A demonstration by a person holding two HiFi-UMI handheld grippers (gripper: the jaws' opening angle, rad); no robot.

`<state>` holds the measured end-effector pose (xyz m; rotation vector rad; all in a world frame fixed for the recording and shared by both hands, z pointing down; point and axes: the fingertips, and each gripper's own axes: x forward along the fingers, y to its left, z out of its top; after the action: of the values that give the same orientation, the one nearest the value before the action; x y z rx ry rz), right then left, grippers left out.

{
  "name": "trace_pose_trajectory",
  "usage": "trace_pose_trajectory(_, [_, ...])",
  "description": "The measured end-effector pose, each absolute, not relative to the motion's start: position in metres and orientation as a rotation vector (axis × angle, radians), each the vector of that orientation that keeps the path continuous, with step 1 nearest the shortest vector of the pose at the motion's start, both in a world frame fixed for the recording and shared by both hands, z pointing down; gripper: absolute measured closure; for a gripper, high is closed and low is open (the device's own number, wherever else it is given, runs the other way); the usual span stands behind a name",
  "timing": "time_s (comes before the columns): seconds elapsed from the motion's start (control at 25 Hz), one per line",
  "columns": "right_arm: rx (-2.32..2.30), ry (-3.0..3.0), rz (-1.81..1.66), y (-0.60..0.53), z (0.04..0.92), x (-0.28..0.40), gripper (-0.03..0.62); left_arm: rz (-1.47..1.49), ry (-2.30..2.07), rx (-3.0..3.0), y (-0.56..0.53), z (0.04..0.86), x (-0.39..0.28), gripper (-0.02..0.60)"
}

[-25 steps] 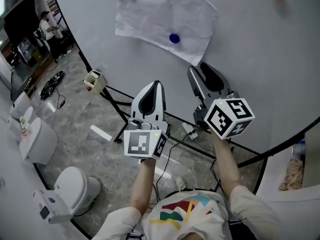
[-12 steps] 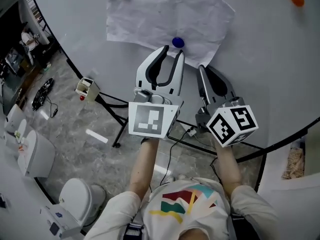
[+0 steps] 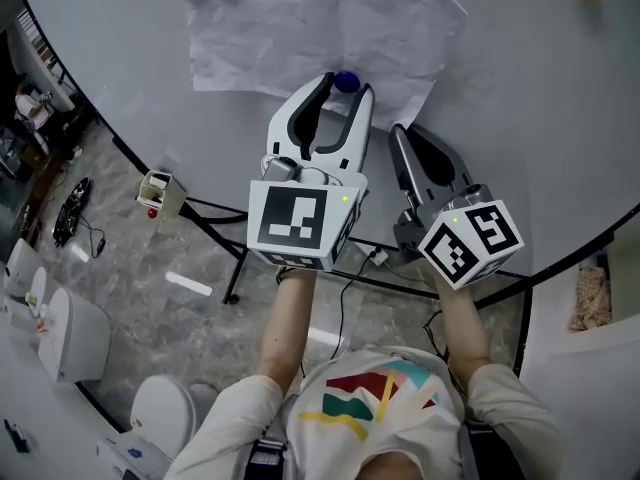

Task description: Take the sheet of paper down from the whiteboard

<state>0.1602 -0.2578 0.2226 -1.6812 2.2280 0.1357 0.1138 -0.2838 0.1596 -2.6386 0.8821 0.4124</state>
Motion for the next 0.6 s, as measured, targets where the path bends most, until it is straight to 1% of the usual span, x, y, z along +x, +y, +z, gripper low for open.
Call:
trace_pose_trajectory(0.04, [-1.683,2.227,0.136,-0.258,0.223,0.160,0.580,0.403,0.887,-2.629,-0.284,0.159,0.115,0.368])
trace_pose_trajectory(0.16, [-1.685,2.225,0.142,-0.258,0.223,0.160,0.580,0.388,0.924,-2.596,-0.286,0.160,0.117,0.368])
trace_pose_trajectory(0.2, [-1.688,2.224,0.142,-0.258,0.223,0.160,0.580,0.392,0.935,-2.594,-0.287,0.161,0.116,0.375])
trace_pose_trajectory(0.24, [-1.692,2.223,0.142,-0.258,0.223,0.160,0.580,0.398,0.941,-2.599,-0.288,0.161,0.115,0.410])
trace_pose_trajectory(0.44, [-1.695,2.226,0.154,-0.257,0.223,0.161,0.580,0.363,0.974,-2.612,-0.297,0.170,0.105,0.413])
trace_pose_trajectory(0.6, [-1.709,2.222,0.161,-0.256,0.224,0.162,0.580,0.340,1.022,-2.667,-0.311,0.198,0.090,0.413])
